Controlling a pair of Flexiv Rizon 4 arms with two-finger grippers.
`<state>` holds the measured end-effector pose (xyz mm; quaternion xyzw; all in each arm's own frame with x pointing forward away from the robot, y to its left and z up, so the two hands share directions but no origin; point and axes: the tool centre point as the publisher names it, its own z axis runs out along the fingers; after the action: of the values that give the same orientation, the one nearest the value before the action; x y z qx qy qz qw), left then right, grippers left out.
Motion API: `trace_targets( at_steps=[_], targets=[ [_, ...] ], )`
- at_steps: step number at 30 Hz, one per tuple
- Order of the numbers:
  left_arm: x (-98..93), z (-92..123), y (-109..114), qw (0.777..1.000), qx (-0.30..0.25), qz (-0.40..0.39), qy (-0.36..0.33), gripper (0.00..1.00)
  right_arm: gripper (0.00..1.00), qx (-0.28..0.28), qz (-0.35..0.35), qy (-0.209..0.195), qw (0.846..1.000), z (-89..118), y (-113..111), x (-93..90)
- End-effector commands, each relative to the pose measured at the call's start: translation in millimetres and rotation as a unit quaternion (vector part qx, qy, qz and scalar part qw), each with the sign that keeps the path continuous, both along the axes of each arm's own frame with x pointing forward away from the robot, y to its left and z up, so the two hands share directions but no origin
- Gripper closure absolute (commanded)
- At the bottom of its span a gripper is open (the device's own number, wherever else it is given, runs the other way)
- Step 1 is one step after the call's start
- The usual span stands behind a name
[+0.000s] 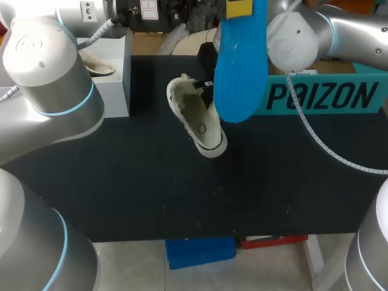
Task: Take the shoe out of the shoebox, open the shoe tongue, remove and reinsert the insole, then place the shoe into the shoebox
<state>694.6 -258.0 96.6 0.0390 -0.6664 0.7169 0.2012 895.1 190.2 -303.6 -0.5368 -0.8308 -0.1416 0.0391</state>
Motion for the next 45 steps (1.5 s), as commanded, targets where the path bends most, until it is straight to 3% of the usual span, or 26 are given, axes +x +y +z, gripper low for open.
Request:
trace_targets(
  at_steps=[1, 22, 31, 32, 33, 34, 39, 45],
  targets=[
    [-0.9, 0.1, -1.2, 1.0, 0.002, 0.002, 0.0, 1.0, 1.0, 0.003, -0.1, -0.038, 0.994, -2.7, 4.8, -10.3],
    [-0.9, 0.1, -1.2, 1.0, 0.002, 0.002, 0.0, 1.0, 1.0, -0.028, -0.132, 0.029, 0.99, -78.4, 3.2, -6.7],
    [-0.9, 0.1, -1.2, 1.0, 0.002, 0.002, 0.0, 1.0, 1.0, -0.043, -0.159, 0.04, 0.985, -95.5, -4.3, -9.2],
    [-0.9, 0.1, -1.2, 1.0, 0.002, 0.002, 0.0, 1.0, 0.72, -0.043, -0.164, 0.039, 0.985, -94.9, -5.9, -11.1],
    [-0.9, 0.1, -1.2, 1.0, 0.002, 0.002, 0.0, 1.0, 0.15, -0.043, -0.166, 0.039, 0.984, -94.5, -8.1, -12.3],
    [-0.9, 0.1, -1.2, 1.0, 0.002, 0.002, 0.0, 1.0, 0.0, -0.043, -0.168, 0.037, 0.984, -93.4, -10.2, -14.1],
    [-0.9, 0.1, -1.2, 1.0, 0.002, 0.002, 0.0, 1.0, 0.0, -0.006, -0.172, 0.011, 0.985, -73.3, -16.7, -27.0],
    [-0.9, 0.1, -1.2, 1.0, 0.002, 0.002, 0.0, 1.0, 0.0, 0.097, -0.133, -0.003, 0.986, -43.6, -16.0, -40.6]
  ],
)
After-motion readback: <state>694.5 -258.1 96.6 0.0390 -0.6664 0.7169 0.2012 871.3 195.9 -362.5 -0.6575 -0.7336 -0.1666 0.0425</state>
